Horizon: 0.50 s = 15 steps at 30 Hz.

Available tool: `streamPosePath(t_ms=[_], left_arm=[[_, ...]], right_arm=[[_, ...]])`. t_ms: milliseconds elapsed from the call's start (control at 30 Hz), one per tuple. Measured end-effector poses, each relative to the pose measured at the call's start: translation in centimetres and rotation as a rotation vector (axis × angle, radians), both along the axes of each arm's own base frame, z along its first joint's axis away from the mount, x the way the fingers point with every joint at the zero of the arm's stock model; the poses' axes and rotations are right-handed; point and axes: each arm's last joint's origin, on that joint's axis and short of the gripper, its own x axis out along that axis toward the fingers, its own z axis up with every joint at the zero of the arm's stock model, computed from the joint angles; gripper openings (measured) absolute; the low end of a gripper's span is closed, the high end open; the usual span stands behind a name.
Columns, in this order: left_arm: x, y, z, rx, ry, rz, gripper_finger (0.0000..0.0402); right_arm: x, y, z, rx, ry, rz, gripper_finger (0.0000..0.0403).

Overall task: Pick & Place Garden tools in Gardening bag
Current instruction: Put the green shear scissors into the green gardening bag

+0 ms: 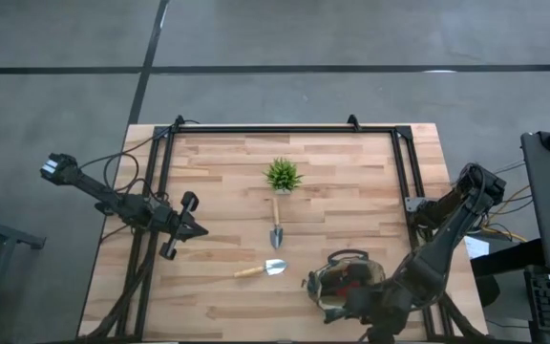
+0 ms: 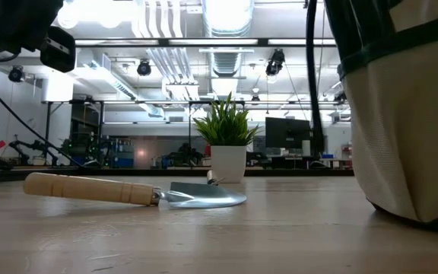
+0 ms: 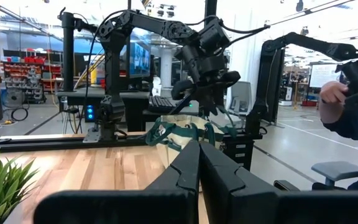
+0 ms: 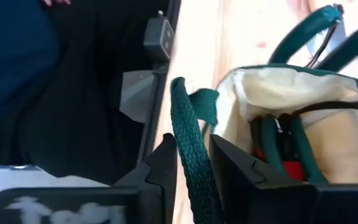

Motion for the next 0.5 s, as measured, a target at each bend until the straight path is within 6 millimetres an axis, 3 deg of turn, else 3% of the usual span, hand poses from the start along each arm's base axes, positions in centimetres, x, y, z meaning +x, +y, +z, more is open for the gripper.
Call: streamPosePath(t_ms=[500], left_arm=[[0.00,0.00,0.00,0.000,0.000,0.000,0.0012]], right_arm=[[-0.05,0.49,0.52,0.086,-0.012,-0.008,0.0141]])
